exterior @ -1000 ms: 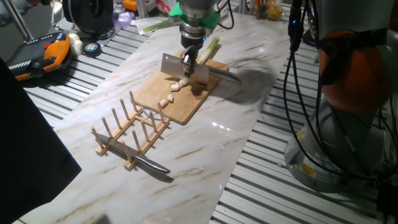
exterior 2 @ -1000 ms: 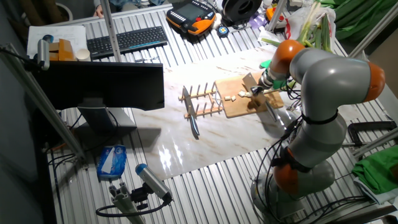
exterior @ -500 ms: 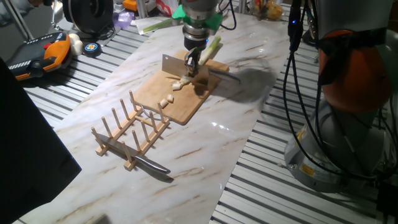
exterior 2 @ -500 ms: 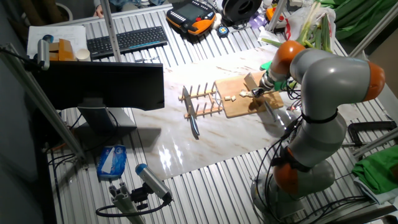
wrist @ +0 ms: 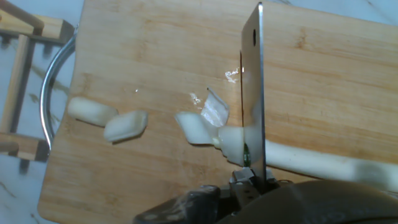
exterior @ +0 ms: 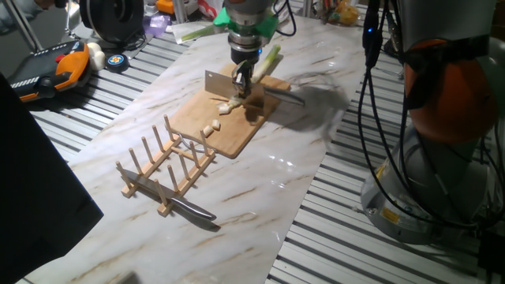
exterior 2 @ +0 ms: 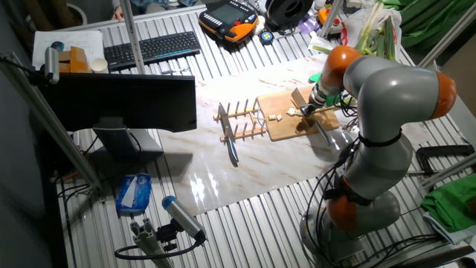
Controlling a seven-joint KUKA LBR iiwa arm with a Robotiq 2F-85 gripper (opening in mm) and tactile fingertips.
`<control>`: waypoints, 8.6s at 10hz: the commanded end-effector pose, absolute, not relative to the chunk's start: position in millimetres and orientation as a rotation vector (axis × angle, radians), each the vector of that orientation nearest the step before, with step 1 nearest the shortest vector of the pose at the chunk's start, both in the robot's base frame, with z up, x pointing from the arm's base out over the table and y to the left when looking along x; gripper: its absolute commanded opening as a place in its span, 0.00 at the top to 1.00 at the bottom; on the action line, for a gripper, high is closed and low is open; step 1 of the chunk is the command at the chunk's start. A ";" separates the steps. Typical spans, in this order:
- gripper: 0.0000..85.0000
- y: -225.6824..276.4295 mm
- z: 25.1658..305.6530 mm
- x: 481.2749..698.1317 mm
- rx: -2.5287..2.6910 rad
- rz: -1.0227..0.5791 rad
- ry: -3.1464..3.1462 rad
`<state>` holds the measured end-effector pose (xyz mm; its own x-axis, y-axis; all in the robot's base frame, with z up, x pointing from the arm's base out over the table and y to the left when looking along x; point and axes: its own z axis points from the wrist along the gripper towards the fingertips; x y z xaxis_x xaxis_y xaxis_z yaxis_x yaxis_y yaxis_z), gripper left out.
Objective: Chop the scallions
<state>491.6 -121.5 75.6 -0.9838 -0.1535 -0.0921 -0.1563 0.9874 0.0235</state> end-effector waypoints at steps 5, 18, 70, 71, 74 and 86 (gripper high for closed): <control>0.99 -118.0 96.2 508.5 -0.219 0.043 3.070; 0.99 -127.6 97.5 530.0 -0.235 -0.019 3.139; 0.99 -137.7 51.5 510.0 -0.118 0.047 3.125; 0.99 -136.7 50.4 511.6 -0.111 0.061 3.122; 0.93 -132.9 53.9 519.1 -0.086 0.090 3.114; 0.77 -130.4 97.8 545.8 -0.048 0.064 3.109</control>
<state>545.8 -130.2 97.7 -0.9991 -0.0301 -0.0307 -0.0314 0.9987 0.0406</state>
